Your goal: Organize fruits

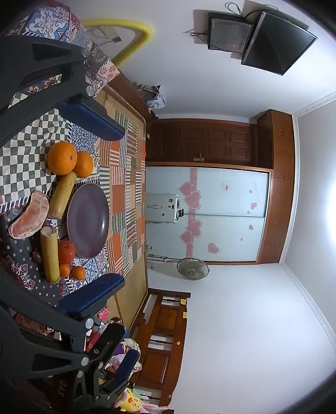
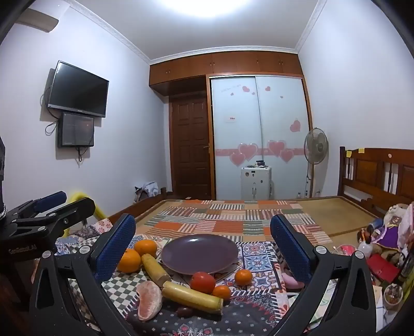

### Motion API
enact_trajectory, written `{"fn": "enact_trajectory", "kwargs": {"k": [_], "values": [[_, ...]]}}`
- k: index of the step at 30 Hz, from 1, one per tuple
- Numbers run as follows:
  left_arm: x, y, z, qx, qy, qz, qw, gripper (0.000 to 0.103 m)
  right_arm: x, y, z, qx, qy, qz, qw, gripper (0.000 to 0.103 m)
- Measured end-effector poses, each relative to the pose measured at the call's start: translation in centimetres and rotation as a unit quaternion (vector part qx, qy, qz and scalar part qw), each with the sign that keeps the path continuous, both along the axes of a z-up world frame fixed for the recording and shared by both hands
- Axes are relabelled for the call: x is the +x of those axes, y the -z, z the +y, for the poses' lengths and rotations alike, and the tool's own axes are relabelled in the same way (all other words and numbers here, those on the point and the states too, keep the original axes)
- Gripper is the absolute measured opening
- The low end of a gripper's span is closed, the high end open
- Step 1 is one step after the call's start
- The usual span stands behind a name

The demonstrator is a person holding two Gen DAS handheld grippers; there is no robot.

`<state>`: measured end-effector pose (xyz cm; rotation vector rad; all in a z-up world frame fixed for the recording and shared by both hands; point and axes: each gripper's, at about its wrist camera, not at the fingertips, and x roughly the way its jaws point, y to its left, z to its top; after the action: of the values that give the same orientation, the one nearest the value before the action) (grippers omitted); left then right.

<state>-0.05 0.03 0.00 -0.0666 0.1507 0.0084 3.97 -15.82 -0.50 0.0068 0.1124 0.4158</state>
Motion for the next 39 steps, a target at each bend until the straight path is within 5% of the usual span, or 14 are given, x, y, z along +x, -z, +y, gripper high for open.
{"fn": "enact_trajectory", "kwargs": {"k": [39], "values": [[-1.7,-0.4,-1.1,0.021,0.004,-0.017,0.9996,0.103,-1.2,-0.7,-0.6,0.020,0.000,-0.005,1.000,0.103]]}}
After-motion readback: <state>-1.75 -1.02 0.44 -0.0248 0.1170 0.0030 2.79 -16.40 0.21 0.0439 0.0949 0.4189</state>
